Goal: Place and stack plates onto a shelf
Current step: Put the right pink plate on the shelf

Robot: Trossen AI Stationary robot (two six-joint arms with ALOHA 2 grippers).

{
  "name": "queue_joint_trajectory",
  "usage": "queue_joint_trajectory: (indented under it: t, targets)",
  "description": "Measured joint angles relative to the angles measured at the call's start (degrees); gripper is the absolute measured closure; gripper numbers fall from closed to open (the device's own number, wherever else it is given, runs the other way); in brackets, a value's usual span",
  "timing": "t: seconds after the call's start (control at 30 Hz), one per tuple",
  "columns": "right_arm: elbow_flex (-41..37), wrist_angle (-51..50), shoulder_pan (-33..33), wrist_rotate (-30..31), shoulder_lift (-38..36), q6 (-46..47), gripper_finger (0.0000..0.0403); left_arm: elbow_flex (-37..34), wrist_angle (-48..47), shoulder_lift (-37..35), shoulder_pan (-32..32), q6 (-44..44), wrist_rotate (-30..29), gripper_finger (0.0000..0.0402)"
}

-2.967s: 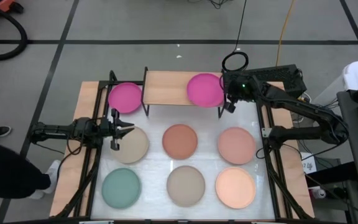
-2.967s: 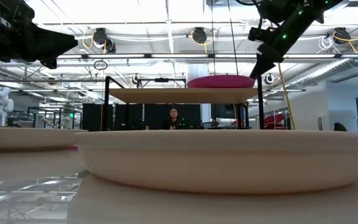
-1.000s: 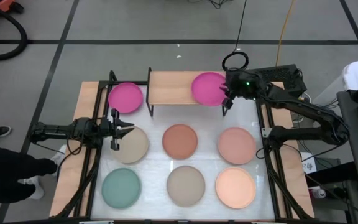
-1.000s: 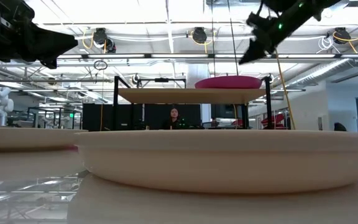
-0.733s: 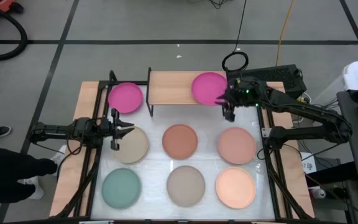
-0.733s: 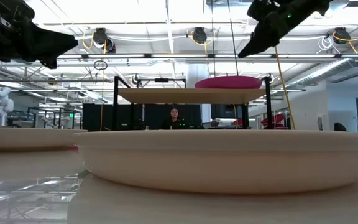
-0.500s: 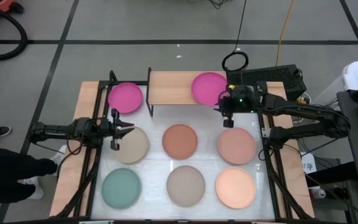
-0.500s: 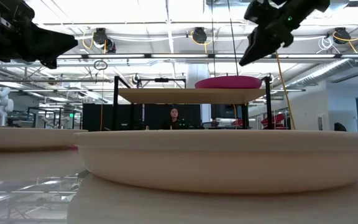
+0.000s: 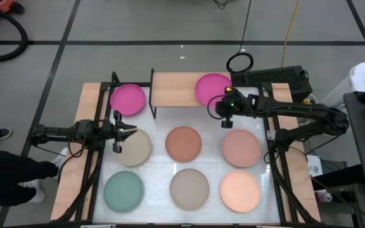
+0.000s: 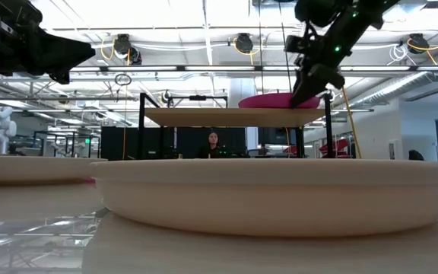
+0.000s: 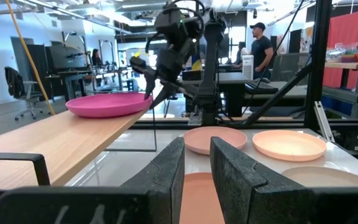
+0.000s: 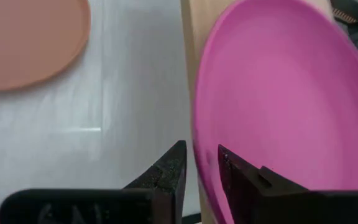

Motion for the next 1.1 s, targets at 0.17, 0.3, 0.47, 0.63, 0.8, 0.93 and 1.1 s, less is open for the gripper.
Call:
queue_joint_trajectory:
  t: [0.17, 0.3, 0.47, 0.63, 0.8, 0.93, 1.1]
  targets:
    - [0.1, 4.4, 0.0, 0.2, 3.1, -2.0, 0.0367, 0.0, 0.0, 0.0, 0.0, 0.0, 0.0, 0.032]
    - [0.2, 6.3, 0.0, 0.4, 4.3, -4.2, 0.0394, 0.0, 0.0, 0.0, 0.0, 0.0, 0.0, 0.032]
    - [0.1, 9.0, -0.4, 0.1, 4.5, -6.0, 0.0396, 0.0, 0.0, 0.0, 0.0, 0.0, 0.0, 0.032]
    - [0.0, 11.7, -2.3, -0.3, 4.6, -6.4, 0.0399, 0.0, 0.0, 0.0, 0.0, 0.0, 0.0, 0.032]
    - [0.0, 11.9, -4.2, -1.7, 4.6, -7.2, 0.04, 0.0, 0.0, 0.0, 0.0, 0.0, 0.0, 0.032]
    - [0.0, 14.1, -4.9, -6.2, 4.5, -7.4, 0.04, 0.0, 0.0, 0.0, 0.0, 0.0, 0.0, 0.032]
    - [0.0, 16.4, -4.9, -8.8, 4.6, -7.2, 0.04, 0.0, 0.0, 0.0, 0.0, 0.0, 0.0, 0.032]
